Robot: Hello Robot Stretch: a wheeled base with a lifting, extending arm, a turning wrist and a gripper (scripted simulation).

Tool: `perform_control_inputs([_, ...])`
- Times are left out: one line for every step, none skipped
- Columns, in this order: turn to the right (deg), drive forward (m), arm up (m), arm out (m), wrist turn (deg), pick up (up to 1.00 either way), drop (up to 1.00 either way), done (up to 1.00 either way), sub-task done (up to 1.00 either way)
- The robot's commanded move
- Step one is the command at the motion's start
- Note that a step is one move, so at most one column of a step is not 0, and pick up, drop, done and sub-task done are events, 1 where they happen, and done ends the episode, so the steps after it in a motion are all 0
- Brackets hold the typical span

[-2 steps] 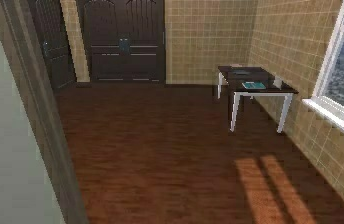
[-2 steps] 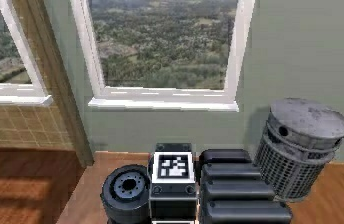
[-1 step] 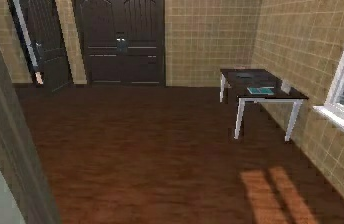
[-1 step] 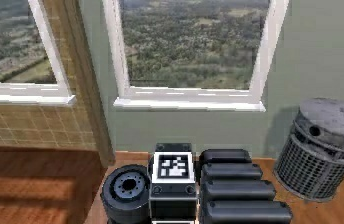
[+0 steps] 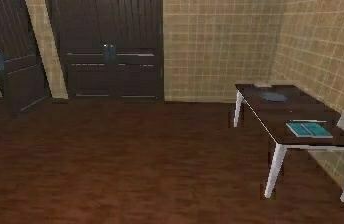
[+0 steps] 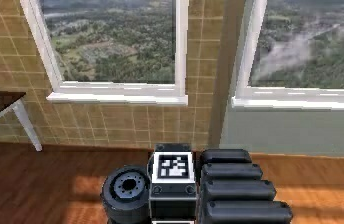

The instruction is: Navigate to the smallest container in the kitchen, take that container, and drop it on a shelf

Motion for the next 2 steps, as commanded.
perform_control_inputs([33.0,0.0,0.0,0.0,0.0,0.0,0.0,0.0,0.0])
perform_control_inputs([0.0,0.05,0.0,0.0,0.0,0.0,0.0,0.0,0.0])
